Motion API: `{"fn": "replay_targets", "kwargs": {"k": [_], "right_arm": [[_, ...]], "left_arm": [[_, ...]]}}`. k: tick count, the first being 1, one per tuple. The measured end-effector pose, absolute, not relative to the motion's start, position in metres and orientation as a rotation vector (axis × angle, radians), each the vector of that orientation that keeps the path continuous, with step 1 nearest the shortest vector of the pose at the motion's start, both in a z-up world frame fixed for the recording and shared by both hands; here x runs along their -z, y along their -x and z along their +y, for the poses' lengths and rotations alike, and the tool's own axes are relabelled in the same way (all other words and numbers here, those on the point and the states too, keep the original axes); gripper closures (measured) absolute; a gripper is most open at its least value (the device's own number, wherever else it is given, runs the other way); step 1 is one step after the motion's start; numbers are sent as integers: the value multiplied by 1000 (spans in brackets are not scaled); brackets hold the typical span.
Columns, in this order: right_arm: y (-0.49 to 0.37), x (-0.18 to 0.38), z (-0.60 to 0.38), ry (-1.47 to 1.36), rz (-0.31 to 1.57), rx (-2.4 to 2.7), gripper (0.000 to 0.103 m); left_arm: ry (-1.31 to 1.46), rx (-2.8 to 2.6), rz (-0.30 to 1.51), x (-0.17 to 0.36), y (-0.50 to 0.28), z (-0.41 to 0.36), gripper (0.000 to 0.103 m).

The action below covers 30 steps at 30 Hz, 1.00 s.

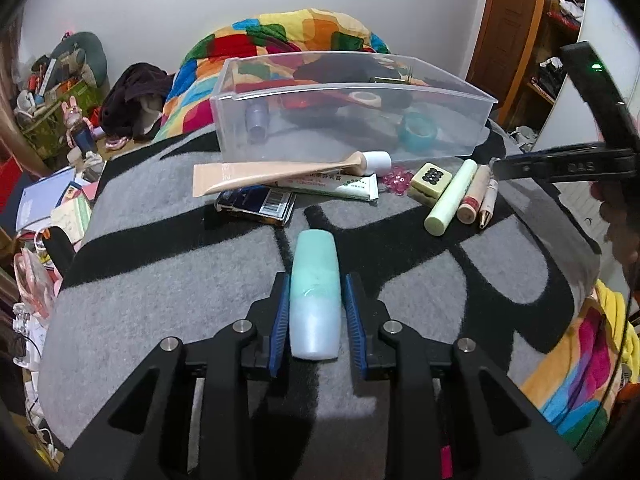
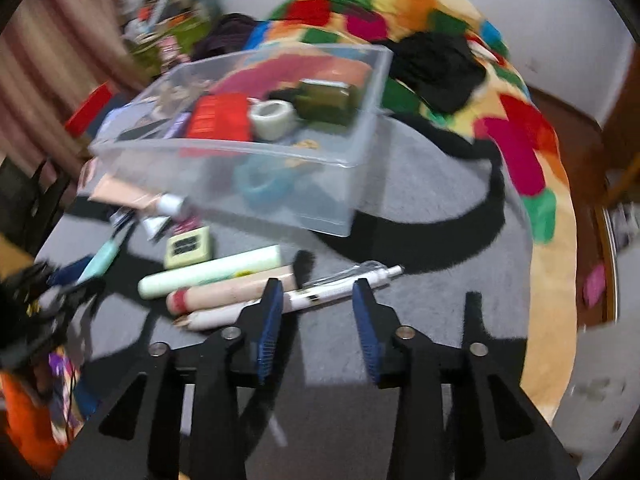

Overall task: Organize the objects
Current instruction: 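Grasp the mint green bottle with the left tool while the right tool reaches for the white pen, then carry the mint bottle and white pen over the box and open both tools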

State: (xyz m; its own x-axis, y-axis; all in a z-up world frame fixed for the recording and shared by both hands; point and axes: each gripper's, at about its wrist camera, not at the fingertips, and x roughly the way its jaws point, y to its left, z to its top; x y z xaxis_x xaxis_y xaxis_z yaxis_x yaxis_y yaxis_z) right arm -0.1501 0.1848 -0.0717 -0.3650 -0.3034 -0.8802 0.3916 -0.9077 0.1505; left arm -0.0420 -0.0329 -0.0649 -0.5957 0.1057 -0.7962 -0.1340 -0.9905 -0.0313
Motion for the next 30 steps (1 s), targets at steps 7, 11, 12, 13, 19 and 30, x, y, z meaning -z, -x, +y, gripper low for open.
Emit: {"fn": "replay_targets", "kwargs": {"k": [7,11,12,13,19,30], "right_arm": [[149,86,184,-1489,-56,2452,44],[134,86,161,-1449,102,2481,49],[130,85,159,-1430,111,2464,52],[127,84,159,-1426,108,2452,58],[113,81,176,-1427,49,2349,81],[94,74,196,-1403,-22,2324,93]], "left_arm": [[1320,-2738,37,66,41,-33,72],[1304,-2767,31,67,42,-34,77],[1303,-2772,34,67,41,-34,78],[1298,-2775,30,66,40,-34,78],[1236,-2791,23,51,31,-35,78],[1072,-2846,-72,4,41,-46,78]]}}
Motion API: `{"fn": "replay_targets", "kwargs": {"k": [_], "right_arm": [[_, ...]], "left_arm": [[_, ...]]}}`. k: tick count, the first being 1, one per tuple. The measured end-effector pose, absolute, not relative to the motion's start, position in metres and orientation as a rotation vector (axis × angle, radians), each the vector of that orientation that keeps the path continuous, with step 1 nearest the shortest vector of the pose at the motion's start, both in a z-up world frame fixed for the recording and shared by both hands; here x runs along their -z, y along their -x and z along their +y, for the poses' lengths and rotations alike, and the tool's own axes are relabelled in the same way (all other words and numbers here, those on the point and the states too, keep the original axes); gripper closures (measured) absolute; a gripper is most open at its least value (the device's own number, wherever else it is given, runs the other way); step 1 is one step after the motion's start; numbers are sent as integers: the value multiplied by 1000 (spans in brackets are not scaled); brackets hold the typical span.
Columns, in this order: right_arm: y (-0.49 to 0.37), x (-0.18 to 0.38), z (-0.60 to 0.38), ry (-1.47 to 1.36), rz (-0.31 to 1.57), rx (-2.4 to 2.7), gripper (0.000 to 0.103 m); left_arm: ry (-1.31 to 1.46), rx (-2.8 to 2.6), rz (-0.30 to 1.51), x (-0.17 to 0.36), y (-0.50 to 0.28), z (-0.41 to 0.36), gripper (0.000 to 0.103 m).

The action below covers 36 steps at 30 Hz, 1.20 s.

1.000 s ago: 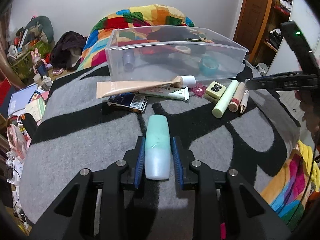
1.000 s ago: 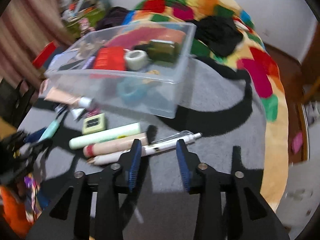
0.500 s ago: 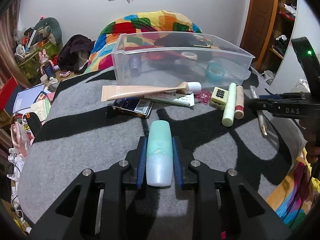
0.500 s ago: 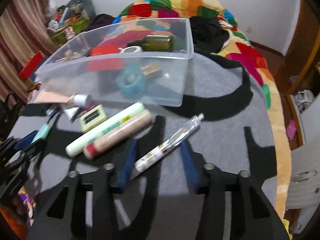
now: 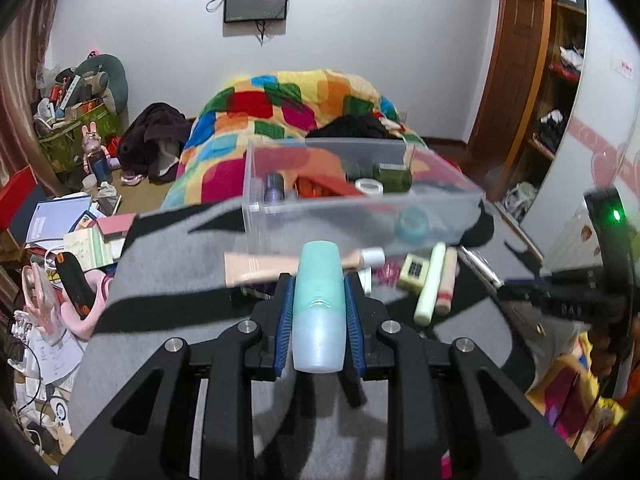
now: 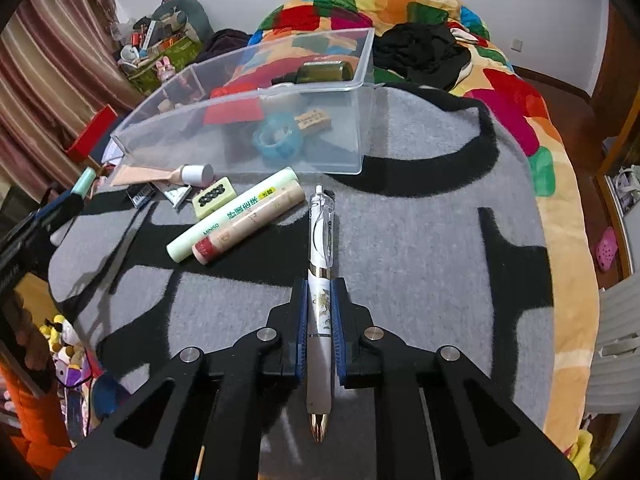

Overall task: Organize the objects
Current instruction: 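Carry the mint bottle and white pen over the box and open both tools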

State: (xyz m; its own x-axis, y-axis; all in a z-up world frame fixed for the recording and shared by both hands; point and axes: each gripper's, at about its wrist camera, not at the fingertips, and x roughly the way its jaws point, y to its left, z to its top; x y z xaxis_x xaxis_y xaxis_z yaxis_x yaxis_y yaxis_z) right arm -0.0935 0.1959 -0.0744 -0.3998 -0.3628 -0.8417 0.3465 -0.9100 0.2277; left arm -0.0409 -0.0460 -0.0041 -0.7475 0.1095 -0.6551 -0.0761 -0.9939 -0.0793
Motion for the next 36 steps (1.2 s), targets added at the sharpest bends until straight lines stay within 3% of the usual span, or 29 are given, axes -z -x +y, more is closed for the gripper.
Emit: {"fn": "replay_targets", "kwargs": {"k": [16,29,36], "right_arm": [[110,-2,189,-1117,-114,2400,93],[183,18,155,-1202,-175,2356,93],[203,22,140,-1217,-97,2367,93]], "left_arm": [[1102,-2841,-144,-5,106,-49,78],[1170,-2791,-156,0,147,-44,78],[1200,-2764,-155,5,163,-40,78]]}}
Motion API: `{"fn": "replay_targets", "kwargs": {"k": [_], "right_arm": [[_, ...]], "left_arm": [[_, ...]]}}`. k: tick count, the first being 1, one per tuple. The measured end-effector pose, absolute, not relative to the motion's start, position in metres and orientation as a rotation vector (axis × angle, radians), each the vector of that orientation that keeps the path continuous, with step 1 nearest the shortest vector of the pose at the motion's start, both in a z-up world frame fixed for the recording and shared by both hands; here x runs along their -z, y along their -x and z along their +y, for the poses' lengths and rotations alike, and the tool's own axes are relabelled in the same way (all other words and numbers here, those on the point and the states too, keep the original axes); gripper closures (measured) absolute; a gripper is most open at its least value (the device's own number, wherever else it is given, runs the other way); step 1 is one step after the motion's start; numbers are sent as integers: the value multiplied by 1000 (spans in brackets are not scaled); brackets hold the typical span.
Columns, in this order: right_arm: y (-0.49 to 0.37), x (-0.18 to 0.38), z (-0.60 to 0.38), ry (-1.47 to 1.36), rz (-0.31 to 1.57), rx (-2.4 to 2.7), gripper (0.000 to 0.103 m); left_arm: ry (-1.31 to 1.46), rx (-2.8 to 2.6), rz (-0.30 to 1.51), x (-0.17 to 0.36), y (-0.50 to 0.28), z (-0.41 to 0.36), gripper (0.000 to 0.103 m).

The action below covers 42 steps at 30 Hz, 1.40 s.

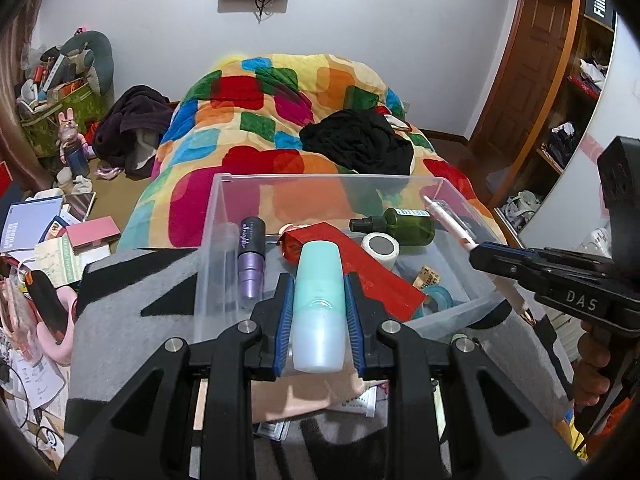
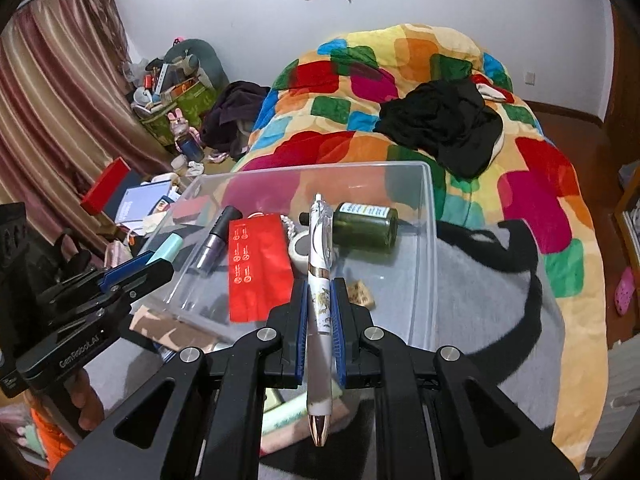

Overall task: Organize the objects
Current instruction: 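Carry the mint bottle and white pen over the box and open both tools, then grasp the blue Max card with the left tool while the right tool grasps the beige lipstick tube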

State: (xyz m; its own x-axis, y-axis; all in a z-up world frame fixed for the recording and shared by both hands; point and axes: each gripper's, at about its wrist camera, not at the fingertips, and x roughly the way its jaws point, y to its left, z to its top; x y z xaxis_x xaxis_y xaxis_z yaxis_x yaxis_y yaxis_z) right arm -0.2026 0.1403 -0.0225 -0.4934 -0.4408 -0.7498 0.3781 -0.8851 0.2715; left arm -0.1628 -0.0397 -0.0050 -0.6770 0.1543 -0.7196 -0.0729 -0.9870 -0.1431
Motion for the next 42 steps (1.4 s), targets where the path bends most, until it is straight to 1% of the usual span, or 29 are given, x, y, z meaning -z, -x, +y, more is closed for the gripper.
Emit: {"fn": "replay_targets", "kwargs": {"k": [10,13,19,21,22,24,27,28,29,30,32,35,42], "right_arm": [[209,24,114,-1173,98,2414,93],[208,26,109,-1162,158,2431,93],[202,28,104,-1149,247,2460,93],[200,26,106,-1141,252,2464,93],[199,25,106,-1140,251,2465,93],[196,22,109,-1130,249,2469,91],[189,15,112,-1104,254,2487,80],[187,13,113,-1094,256,2493,74],[183,11,115,-1083,257,2500,68],[179,8,117,-1070,254,2506,66],[173,3,121,-1052,242,2511,54],[163,-3,129,-1029,220,2517,44],[143,2,144,-1046,189,2495,38]], "left_arm": [[1214,-2745,-156,9,168,-36,77],[1211,-2745,-157,9,168,-36,74],[1155,-2783,-118,-2,156,-33,55],[1128,-2800,-96,-7,150,-31,47],[1109,-2810,-83,-10,146,-29,45],[1085,-2826,-65,-15,140,-27,37],[1055,-2849,-52,-21,132,-29,27],[1046,-2856,-50,-23,128,-29,26],[1043,-2860,-49,-24,126,-30,22],[1040,-2866,-47,-25,123,-31,18],[1037,-2888,-36,-26,116,-34,12],[1051,-2903,-23,-24,108,-40,8],[1188,-2881,-26,4,91,-59,7]]}}
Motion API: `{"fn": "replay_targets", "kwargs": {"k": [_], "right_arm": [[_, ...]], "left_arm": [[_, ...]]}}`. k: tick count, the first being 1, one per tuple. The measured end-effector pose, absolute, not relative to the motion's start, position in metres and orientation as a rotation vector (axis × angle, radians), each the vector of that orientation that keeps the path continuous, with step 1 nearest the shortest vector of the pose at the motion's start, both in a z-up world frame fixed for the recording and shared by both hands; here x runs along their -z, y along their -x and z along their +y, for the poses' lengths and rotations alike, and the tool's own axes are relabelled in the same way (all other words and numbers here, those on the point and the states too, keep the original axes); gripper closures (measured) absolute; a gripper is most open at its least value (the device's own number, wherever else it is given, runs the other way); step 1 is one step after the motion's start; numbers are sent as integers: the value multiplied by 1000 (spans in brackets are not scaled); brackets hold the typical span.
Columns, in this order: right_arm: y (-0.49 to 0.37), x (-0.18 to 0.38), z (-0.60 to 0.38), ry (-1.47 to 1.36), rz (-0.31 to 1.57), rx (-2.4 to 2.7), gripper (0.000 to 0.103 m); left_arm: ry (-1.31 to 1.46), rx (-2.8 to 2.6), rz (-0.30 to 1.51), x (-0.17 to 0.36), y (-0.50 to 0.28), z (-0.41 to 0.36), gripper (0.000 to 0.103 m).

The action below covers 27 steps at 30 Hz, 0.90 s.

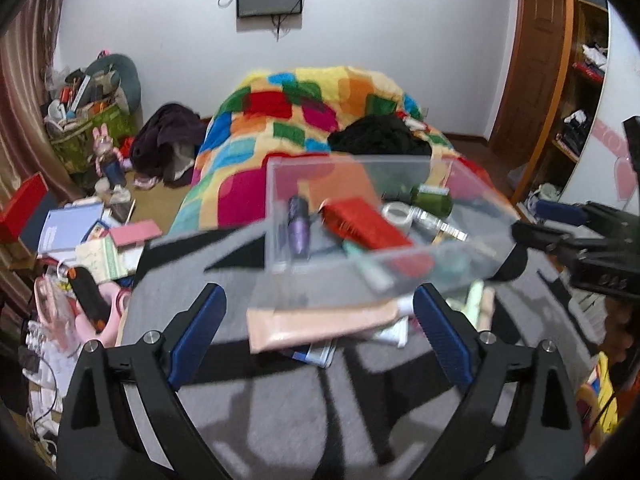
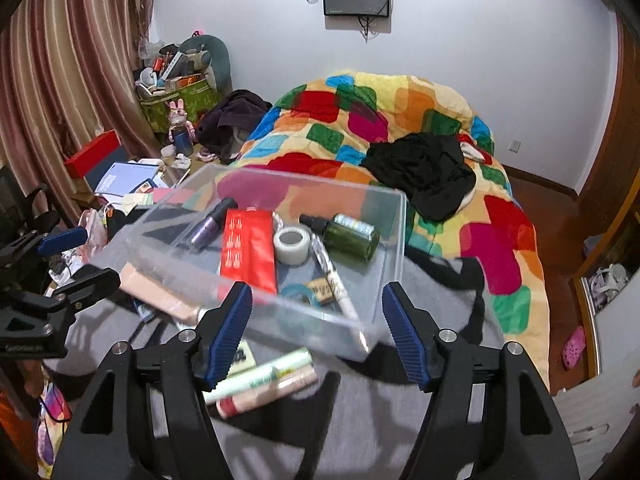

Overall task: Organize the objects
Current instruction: 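Grasp the blue Max card with the left tool while the right tool grasps the beige lipstick tube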

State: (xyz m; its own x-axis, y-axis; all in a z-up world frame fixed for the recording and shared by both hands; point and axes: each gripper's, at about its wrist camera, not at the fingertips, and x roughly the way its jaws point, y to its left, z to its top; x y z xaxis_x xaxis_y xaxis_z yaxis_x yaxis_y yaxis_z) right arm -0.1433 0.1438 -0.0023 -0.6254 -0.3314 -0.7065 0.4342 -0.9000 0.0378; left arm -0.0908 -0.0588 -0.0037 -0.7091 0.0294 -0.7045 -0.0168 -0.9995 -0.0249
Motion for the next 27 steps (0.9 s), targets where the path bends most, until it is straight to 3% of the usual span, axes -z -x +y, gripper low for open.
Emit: {"fn": "replay_targets", "kwargs": {"k": [12,27], "right_arm": [[121,60,153,-1242,178,2386,33],[116,76,129,-1284,157,2312,30]], "left_arm": [[1499,-2735,-39,69,92,-73,7],[1599,-2702,92,75,132,-65,7]]}}
